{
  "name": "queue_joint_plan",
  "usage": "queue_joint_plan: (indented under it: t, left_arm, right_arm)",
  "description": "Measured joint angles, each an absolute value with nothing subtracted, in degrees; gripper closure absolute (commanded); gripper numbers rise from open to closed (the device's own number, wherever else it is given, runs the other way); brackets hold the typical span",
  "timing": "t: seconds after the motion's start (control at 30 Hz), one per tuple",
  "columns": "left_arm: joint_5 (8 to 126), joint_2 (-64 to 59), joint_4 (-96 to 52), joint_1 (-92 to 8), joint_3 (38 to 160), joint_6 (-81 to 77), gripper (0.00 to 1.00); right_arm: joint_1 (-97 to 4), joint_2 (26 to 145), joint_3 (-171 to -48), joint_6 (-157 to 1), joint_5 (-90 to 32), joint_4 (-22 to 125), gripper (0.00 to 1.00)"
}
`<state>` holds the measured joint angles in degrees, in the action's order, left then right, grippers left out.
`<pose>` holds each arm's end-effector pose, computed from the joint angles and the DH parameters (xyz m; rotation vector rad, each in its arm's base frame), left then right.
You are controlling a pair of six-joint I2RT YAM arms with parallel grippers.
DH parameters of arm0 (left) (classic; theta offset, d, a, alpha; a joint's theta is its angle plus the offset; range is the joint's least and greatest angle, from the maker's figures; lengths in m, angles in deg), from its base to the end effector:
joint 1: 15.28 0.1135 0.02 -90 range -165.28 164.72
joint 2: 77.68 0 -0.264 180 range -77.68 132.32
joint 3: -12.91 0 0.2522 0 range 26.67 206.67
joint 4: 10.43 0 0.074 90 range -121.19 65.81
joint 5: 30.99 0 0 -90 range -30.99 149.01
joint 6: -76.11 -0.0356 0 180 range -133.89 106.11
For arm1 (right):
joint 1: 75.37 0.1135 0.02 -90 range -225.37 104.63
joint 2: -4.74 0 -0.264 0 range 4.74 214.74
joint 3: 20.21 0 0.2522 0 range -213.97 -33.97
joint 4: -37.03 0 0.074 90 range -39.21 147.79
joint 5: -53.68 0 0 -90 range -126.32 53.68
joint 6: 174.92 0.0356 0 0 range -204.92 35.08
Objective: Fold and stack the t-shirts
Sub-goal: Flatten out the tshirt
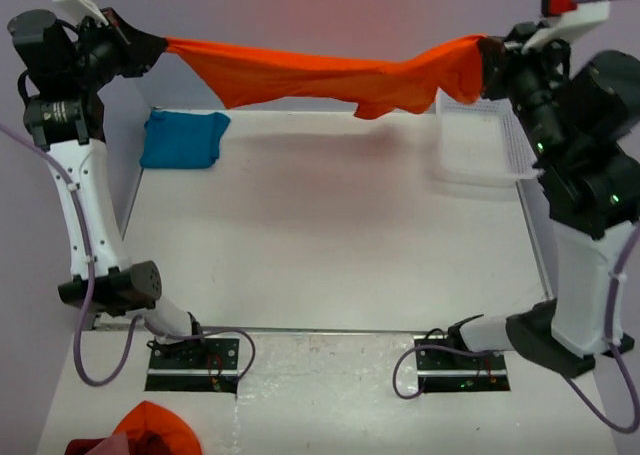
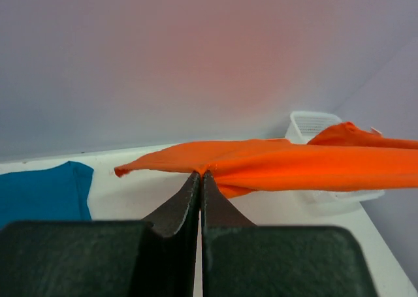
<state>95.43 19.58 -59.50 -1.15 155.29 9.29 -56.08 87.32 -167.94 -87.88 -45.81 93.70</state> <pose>0.3288 0.0610 0.5470 -0.0461 1.6643 -0.6392 0.1905 0.0605 0.6202 -0.1397 1.4190 0.1172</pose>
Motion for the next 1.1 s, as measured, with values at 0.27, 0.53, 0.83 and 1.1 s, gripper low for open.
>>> queue_joint_plan:
  t: [0.27, 0.53, 0.83, 1.1]
  left_arm:
    - [97.95, -5.47, -59.13, -1.15, 145.02, 8.13, 1.0]
    - [101.55, -6.19, -56.0, -1.17, 146.96, 9.82, 1.0]
    - [100.13, 18.33, -51.17, -1.15, 155.03, 10.69, 1.0]
    - [97.29, 36.19, -43.78, -1.13, 161.76, 11.87, 1.0]
  right_arm:
    - [-44.8, 67.83, -167.9, -87.79, -52.04, 98.56, 1.0]
    - [-44.34, 64.13, -170.13, -88.21, -53.96, 97.44, 1.0]
    - [-50.13, 89.95, -175.33, -92.29, -53.09, 88.13, 1.0]
    - [-58.16, 110.56, -178.17, -92.93, -49.16, 84.57, 1.0]
